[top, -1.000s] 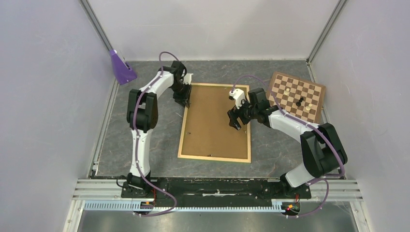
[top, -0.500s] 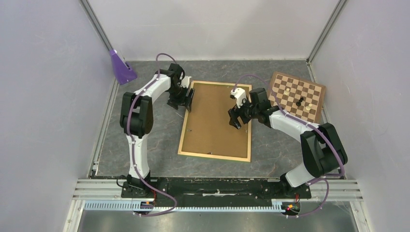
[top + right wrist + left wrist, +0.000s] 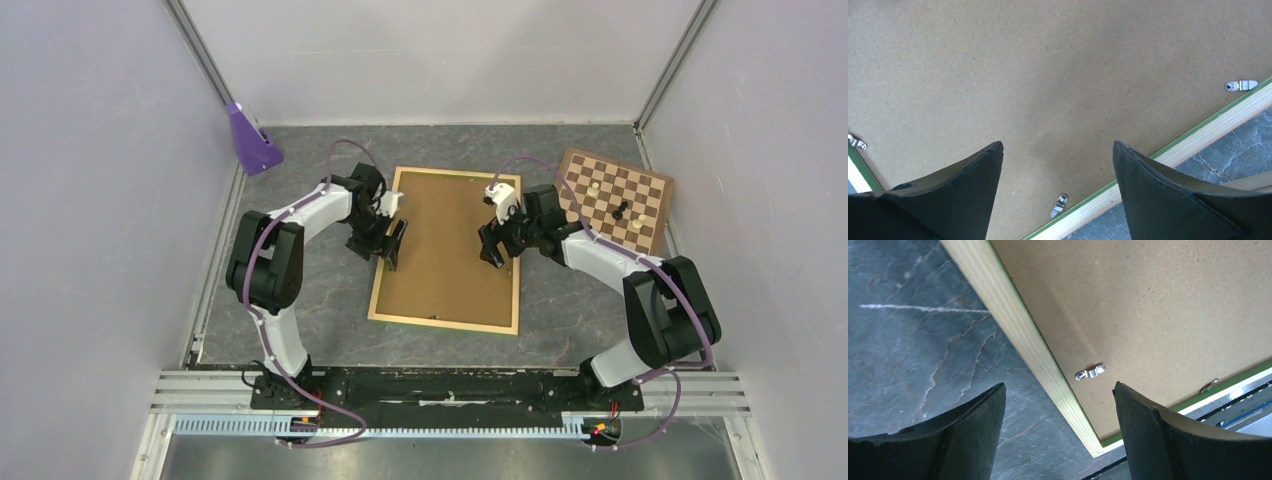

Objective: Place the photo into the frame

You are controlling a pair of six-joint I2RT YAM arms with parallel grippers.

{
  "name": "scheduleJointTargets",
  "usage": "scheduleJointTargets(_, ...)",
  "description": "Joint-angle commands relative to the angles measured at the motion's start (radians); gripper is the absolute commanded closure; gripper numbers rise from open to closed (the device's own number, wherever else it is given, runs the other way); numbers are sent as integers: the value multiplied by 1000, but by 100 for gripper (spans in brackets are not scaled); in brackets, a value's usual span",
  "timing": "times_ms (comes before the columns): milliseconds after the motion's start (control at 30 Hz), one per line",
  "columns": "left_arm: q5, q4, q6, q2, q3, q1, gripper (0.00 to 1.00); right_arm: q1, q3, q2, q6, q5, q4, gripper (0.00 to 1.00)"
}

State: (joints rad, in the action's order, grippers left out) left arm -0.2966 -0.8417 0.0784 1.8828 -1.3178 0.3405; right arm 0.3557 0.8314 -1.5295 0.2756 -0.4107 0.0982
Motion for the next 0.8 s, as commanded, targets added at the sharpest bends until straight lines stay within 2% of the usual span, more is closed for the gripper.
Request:
scheduleJointTargets(0,23,79,53,-25,16,25,15,-8,-17,48,-13,-7,-34,17)
scheduleJointTargets(767,128,128,73,-74,92,70,21,-29,-37,53,-23,-22,-38,18)
